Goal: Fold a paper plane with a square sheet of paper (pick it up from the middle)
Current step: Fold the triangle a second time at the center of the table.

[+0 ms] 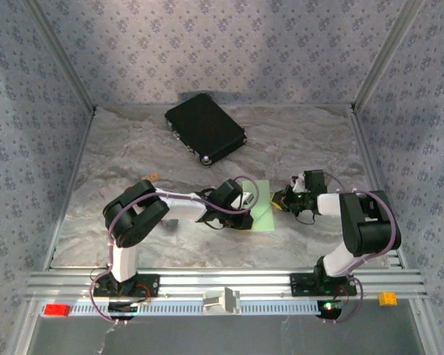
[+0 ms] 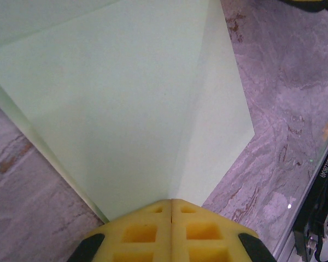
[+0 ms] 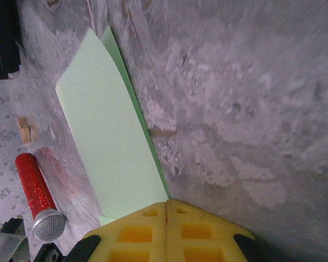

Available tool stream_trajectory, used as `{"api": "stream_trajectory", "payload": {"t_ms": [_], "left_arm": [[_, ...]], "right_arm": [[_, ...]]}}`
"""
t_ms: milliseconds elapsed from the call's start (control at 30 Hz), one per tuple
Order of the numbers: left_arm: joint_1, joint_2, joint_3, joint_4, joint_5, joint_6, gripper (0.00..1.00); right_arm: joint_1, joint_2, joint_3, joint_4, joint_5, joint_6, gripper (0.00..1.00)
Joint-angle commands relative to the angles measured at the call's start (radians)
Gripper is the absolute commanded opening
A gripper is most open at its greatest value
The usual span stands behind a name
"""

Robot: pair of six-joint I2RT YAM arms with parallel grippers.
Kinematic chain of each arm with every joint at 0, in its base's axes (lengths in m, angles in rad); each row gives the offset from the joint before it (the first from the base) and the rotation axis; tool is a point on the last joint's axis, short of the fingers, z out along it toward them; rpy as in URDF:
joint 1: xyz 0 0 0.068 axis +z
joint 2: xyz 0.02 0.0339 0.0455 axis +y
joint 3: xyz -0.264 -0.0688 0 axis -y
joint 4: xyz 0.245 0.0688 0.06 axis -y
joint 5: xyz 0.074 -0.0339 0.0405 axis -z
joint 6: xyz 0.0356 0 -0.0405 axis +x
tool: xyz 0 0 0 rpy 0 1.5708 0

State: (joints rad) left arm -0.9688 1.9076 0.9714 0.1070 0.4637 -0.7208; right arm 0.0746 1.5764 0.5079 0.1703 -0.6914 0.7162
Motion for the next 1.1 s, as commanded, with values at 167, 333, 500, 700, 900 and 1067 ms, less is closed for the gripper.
{"api": "stream_trajectory", "payload": {"t_ms": [167, 333, 500, 700, 900, 1067], "left_arm": [[0.002, 0.033, -0.037, -0.107, -0.019, -0.003, 0.00], [0.002, 0.028, -0.019, -0.120, -0.020, 0.005, 0.00], [0.002, 0.027, -0.005, -0.123, -0.021, 0.002, 0.00], [0.004, -0.015, 0.040, -0.102, -0.017, -0.011, 0.00], [0.025, -0.020, 0.103, -0.078, -0.016, -0.015, 0.03], [0.028, 0.035, 0.153, -0.063, 0.013, -0.015, 0.04]], "right_arm": [[0.024, -0.140, 0.014, -0.063, 0.003, -0.029, 0.09], [0.129, -0.101, 0.026, -0.079, -0.036, -0.032, 0.08], [0.172, -0.060, 0.001, -0.108, 0.023, -0.044, 0.04], [0.144, 0.017, 0.001, -0.125, 0.029, -0.057, 0.02], [0.145, 0.018, 0.003, -0.124, 0.031, -0.057, 0.02], [0.145, 0.016, 0.000, -0.127, 0.035, -0.055, 0.02]]}}
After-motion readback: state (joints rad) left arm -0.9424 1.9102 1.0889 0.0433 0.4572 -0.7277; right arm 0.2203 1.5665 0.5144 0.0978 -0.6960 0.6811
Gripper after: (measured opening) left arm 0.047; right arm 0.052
